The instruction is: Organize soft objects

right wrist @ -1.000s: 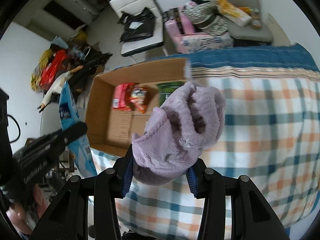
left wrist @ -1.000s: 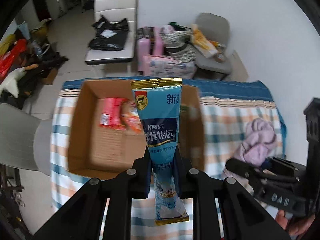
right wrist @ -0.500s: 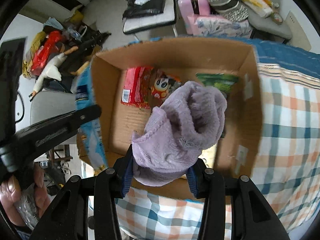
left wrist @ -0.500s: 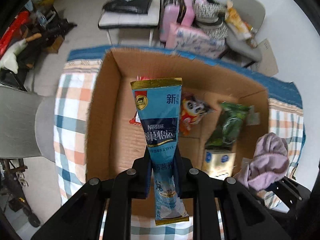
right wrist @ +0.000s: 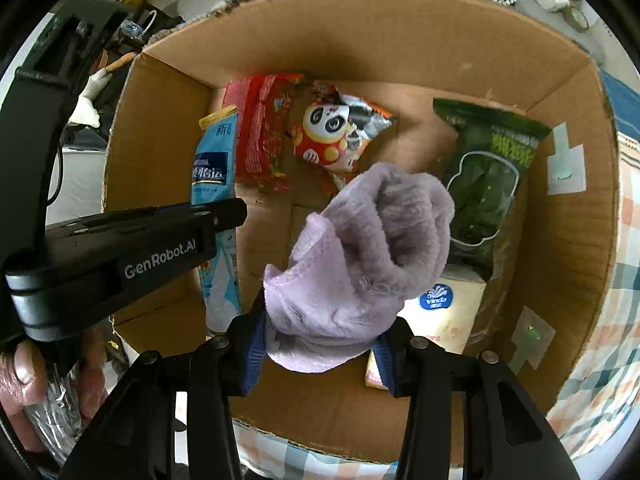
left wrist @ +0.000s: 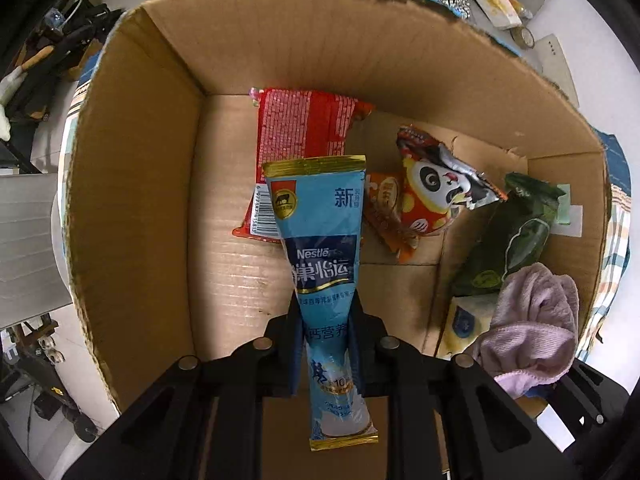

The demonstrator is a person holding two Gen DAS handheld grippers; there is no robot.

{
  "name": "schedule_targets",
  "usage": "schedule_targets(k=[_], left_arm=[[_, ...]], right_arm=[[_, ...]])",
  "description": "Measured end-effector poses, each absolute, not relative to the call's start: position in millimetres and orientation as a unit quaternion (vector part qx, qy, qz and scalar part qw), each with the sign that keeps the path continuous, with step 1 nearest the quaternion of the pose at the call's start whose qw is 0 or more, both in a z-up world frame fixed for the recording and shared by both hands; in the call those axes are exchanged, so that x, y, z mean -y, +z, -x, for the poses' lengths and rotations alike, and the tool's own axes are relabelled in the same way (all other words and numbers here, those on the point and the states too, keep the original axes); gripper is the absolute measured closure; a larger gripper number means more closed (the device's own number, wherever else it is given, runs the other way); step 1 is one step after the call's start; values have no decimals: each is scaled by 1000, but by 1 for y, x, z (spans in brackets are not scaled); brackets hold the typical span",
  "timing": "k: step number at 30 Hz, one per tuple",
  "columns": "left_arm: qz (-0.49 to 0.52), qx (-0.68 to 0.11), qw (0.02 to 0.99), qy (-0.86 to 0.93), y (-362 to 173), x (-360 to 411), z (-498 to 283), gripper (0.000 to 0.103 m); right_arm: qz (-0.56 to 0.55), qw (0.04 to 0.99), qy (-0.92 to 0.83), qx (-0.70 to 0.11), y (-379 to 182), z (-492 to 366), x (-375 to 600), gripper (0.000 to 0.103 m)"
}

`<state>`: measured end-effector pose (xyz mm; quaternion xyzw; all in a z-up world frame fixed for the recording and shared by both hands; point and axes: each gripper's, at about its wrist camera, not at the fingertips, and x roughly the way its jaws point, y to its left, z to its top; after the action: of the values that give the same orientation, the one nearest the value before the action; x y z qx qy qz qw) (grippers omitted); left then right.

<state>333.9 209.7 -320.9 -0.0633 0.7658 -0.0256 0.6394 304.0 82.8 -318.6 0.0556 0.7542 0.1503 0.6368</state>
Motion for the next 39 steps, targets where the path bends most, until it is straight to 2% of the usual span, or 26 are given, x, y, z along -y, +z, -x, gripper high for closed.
schedule_targets(k=[3,12,15,17,19,22,23,25,27,29,31,39], left_arm=[[62,-770,635,-21,-321,-209,-332,85],[59,-758,649,-16,-295,-205,-325,74],[52,-748,662,-15,-279,-204,-318,70],[45,-738,673,-12,-265,-201,-312,67],[42,-729,683,-10,-256,-206,-304,60],[36,-713,700,-3,-243,-206,-292,51],[33,-706,707,0,-238,-205,-288,49],[34,-697,716,1,-235,-204,-283,34],[33,-687,726,4,-229,-205,-279,24],[28,-678,734,11,-224,-204,-274,17],[27,-672,740,15,-222,-205,-270,9],[30,-656,753,31,-210,-205,-253,8]], right_arm=[[-49,630,153,-760,-323,-306,-82,52],[-37,631,149,-760,-319,-309,-77,44],[-32,639,145,-755,-307,-300,-80,40],[-27,649,138,-748,-298,-297,-73,32],[-24,658,129,-742,-290,-294,-66,23],[-15,672,109,-732,-278,-290,-53,19],[-12,675,103,-730,-276,-288,-50,13],[-8,683,92,-725,-270,-284,-42,8],[-1,690,79,-720,-263,-279,-35,8],[2,695,69,-715,-262,-277,-32,0],[6,702,58,-710,-262,-276,-28,0],[14,718,36,-695,-255,-266,-26,0]])
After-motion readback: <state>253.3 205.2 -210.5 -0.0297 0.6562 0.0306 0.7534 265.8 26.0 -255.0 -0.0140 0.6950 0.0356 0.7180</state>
